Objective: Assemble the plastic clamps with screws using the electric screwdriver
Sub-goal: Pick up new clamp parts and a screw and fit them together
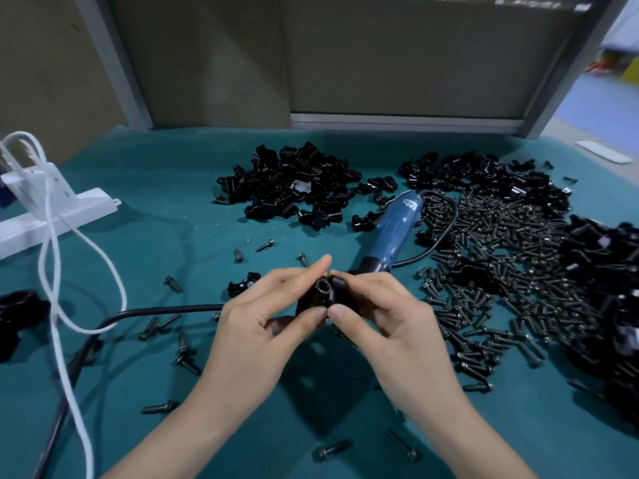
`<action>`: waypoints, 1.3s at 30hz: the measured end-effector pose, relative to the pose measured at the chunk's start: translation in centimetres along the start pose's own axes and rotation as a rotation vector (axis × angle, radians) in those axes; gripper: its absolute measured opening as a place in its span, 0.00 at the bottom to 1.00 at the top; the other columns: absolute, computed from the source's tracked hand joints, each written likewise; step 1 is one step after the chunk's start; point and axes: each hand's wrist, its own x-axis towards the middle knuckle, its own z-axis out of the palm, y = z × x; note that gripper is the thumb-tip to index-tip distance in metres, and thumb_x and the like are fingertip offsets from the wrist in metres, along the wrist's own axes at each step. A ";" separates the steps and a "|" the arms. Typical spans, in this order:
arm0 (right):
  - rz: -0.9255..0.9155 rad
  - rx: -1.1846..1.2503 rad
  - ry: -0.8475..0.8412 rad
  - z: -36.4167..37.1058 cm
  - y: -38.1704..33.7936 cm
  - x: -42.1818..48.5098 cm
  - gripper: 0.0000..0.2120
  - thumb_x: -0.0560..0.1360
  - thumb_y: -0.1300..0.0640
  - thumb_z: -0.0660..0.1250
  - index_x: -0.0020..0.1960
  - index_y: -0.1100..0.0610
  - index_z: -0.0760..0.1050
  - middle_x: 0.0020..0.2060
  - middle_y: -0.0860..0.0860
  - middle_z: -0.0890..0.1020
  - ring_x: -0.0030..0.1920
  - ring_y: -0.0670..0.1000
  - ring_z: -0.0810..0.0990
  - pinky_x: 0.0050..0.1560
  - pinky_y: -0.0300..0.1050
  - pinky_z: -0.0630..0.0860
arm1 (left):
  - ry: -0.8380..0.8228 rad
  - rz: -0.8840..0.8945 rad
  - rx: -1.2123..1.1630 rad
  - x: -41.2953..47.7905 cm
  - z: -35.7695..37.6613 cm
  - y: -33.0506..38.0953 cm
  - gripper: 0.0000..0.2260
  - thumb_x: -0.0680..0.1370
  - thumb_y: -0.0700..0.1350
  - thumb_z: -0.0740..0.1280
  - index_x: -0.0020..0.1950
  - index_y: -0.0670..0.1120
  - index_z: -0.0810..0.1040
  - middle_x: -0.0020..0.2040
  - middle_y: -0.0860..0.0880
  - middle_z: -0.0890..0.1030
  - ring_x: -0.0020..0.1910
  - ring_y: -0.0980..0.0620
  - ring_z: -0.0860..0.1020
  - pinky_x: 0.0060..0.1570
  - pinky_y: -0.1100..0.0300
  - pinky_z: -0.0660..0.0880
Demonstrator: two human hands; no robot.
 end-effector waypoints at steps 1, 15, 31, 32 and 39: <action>-0.022 -0.060 0.002 -0.3 0.0 0.1 0.18 0.72 0.58 0.74 0.56 0.39 0.78 0.48 0.40 0.81 0.51 0.44 0.78 0.54 0.38 0.74 | -0.024 0.017 0.041 0.0 -0.2 0.0 0.23 0.72 0.42 0.70 0.65 0.61 0.76 0.55 0.57 0.79 0.55 0.57 0.78 0.44 0.71 0.75; 0.072 0.084 -0.184 -1.2 0.1 -1.6 0.11 0.66 0.54 0.76 0.48 0.45 0.81 0.45 0.48 0.82 0.33 0.50 0.81 0.31 0.43 0.80 | -0.253 0.272 0.490 -1.4 -1.5 1.0 0.25 0.72 0.44 0.69 0.69 0.53 0.73 0.50 0.55 0.76 0.49 0.65 0.73 0.50 0.76 0.70; 0.136 0.242 -0.197 -1.5 0.5 -2.1 0.11 0.67 0.57 0.76 0.48 0.49 0.81 0.47 0.51 0.77 0.37 0.52 0.83 0.37 0.46 0.82 | -0.083 -0.287 -0.203 -2.6 -0.3 -0.2 0.20 0.63 0.45 0.76 0.53 0.57 0.83 0.50 0.52 0.85 0.53 0.55 0.82 0.49 0.67 0.76; 0.145 0.245 -0.195 -1.5 0.5 -2.1 0.11 0.67 0.57 0.76 0.48 0.49 0.81 0.47 0.51 0.77 0.37 0.52 0.83 0.38 0.46 0.82 | -0.080 -0.284 -0.204 -2.7 -0.3 -0.3 0.20 0.62 0.45 0.76 0.53 0.57 0.83 0.50 0.52 0.85 0.53 0.56 0.82 0.49 0.67 0.77; 0.184 0.232 -0.193 -2.0 0.5 -2.2 0.12 0.68 0.65 0.75 0.47 0.51 0.81 0.45 0.57 0.80 0.35 0.52 0.83 0.37 0.44 0.82 | -0.077 -0.284 -0.232 -3.0 -0.2 -0.7 0.17 0.64 0.42 0.76 0.51 0.54 0.84 0.49 0.48 0.85 0.50 0.52 0.83 0.49 0.63 0.79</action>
